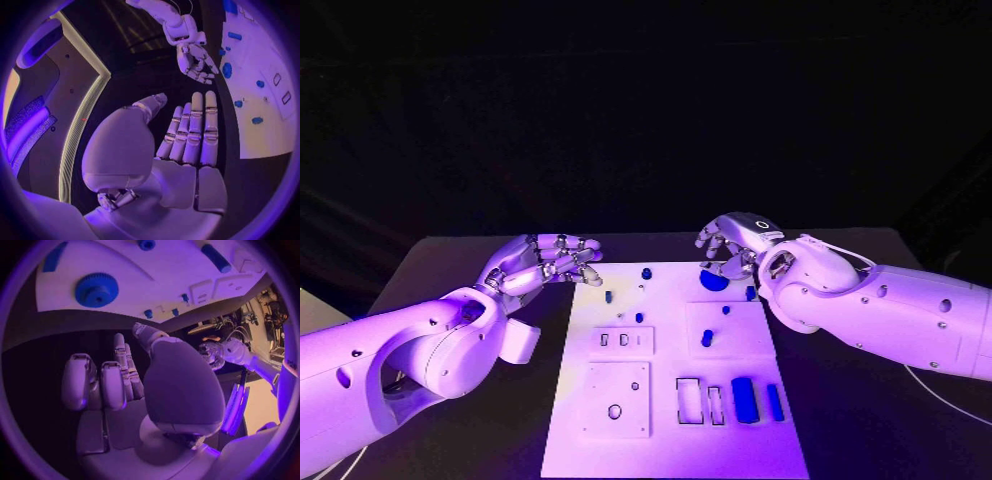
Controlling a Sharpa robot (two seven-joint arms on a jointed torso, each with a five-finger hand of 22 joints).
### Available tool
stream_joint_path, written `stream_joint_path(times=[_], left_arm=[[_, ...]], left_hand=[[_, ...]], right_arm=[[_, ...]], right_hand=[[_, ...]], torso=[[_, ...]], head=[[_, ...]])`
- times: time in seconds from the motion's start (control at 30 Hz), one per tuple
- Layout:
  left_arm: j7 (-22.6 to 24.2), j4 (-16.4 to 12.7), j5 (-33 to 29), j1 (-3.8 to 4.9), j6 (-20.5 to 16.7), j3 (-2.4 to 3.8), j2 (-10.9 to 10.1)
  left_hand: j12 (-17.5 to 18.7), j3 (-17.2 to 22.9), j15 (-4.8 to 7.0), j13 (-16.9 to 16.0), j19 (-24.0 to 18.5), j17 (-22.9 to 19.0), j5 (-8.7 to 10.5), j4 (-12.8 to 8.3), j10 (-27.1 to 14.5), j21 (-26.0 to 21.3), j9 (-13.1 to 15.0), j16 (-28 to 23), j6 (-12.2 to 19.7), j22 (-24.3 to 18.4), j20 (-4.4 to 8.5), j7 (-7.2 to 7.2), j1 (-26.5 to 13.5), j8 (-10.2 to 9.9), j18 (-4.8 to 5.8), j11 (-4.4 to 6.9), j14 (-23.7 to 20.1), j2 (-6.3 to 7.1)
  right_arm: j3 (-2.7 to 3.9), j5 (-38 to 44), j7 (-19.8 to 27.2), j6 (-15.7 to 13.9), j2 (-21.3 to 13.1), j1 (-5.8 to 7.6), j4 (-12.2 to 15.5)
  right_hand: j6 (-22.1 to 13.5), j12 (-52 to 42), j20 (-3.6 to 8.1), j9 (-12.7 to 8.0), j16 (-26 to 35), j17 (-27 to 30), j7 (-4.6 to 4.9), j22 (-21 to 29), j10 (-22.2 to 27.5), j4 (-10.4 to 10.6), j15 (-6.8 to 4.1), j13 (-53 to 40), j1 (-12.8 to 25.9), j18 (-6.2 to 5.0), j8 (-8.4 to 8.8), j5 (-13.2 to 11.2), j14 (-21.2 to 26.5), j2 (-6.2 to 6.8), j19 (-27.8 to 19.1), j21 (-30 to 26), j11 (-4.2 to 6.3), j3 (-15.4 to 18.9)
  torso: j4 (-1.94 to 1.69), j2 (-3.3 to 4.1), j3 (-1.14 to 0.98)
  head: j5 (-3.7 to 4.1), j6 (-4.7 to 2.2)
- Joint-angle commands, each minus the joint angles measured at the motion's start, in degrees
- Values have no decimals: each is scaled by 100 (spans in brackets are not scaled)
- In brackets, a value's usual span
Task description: Assemble the parts on the task board
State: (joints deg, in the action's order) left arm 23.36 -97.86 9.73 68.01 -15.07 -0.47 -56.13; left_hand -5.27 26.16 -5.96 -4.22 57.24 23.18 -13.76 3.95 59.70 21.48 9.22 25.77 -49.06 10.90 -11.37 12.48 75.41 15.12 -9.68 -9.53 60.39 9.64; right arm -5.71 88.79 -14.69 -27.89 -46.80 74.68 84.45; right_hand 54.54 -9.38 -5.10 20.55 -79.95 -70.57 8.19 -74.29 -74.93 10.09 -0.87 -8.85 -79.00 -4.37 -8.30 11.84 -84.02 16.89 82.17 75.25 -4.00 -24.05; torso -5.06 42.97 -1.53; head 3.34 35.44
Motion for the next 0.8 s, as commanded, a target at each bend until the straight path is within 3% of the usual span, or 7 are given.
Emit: stream_joint_path(times=[0.03, 0.1, 0.13, 0.17, 0.23, 0.3, 0.8], left_arm=[[52, 14, -10, 9, 124, 5, 24], [52, 25, -10, 9, 130, 5, 35], [52, 32, -10, 9, 135, 5, 41], [51, 38, -10, 8, 139, 5, 46], [51, 46, -10, 8, 144, 4, 52], [51, 57, -11, 8, 149, 4, 59], [44, 81, -8, 7, 160, 4, 70]], left_hand=[[27, 0, 17, -1, -36, 5, 22, 29, 29, 29, 5, 37, 1, 5, 3, 46, 41, 10, -55, 10, -40, -27], [27, 0, 17, -1, -36, 5, 22, 29, 29, 29, 5, 37, 1, 5, 3, 46, 41, 10, -55, 10, -40, -27], [27, 0, 17, -1, -36, 5, 22, 29, 29, 29, 5, 37, 1, 5, 3, 46, 41, 10, -55, 10, -40, -27], [27, 0, 17, -1, -36, 5, 22, 29, 29, 29, 5, 37, 1, 5, 3, 46, 41, 10, -55, 10, -40, -27], [27, 0, 17, -1, -36, 5, 22, 29, 29, 29, 5, 37, 1, 5, 3, 46, 41, 10, -55, 10, -40, -27], [27, 0, 17, -1, -36, 5, 22, 29, 29, 29, 5, 37, 1, 5, 3, 46, 41, 10, -55, 10, -40, -27], [27, 0, 17, -1, -36, 5, 22, 29, 29, 29, 5, 37, 1, 5, 3, 46, 41, 10, -55, 10, -40, -27]], right_arm=[[5, -794, 38, 400, -97, 28, 1], [8, -948, 11, 592, -148, 42, -49], [9, -1030, -9, 710, -169, 49, -87], [10, -1096, -29, 816, -182, 53, -127], [11, -1180, -66, 969, -191, 59, -196], [11, -1246, -117, 1121, -175, 62, -281], [3, -1304, -258, 1336, 84, 9, -594]], right_hand=[[-39, -394, 61, 19, -116, -181, -72, -216, -509, -69, -87, -304, -15, 102, 21, 35, -294, -14, 112, 196, 156, 234], [-74, -1062, 117, 48, -262, -406, -98, -483, -633, -92, -127, -945, -53, 165, 2, 49, -345, -39, 242, 446, 216, 568], [-142, -3773, 159, 130, -413, -616, -49, -674, -95, 78, -97, -3866, -187, 200, -84, 111, -368, -278, 310, 612, 188, 1032], [-220, -5329, 82, 156, -527, -838, -4, -801, -372, 206, -39, -5398, -242, 229, -127, 55, -404, -191, 362, 722, 155, 1171], [-296, -6818, 23, 183, -737, -1284, 17, -1057, -834, 389, -7, -6877, -300, 296, -186, 60, -483, -240, 496, 966, 81, 1272], [-364, -7631, -55, 219, -929, -1733, 72, -1339, -1191, 583, 46, -7684, -397, 371, -284, 75, -559, -275, 648, 1243, 13, 1426], [-407, -8062, -110, 248, -1005, -1943, 98, -1571, -1507, 640, 116, -8115, -425, 437, -418, 108, -598, -368, 783, 1475, -45, 1555]], torso=[[39, -14, -10], [36, -12, -15], [37, -11, -20], [36, -10, -22], [24, -6, -20], [19, -3, -24], [19, -6, -2]], head=[[13, -9], [17, -5], [17, 2], [17, 5], [26, 14], [31, 19], [19, 71]])
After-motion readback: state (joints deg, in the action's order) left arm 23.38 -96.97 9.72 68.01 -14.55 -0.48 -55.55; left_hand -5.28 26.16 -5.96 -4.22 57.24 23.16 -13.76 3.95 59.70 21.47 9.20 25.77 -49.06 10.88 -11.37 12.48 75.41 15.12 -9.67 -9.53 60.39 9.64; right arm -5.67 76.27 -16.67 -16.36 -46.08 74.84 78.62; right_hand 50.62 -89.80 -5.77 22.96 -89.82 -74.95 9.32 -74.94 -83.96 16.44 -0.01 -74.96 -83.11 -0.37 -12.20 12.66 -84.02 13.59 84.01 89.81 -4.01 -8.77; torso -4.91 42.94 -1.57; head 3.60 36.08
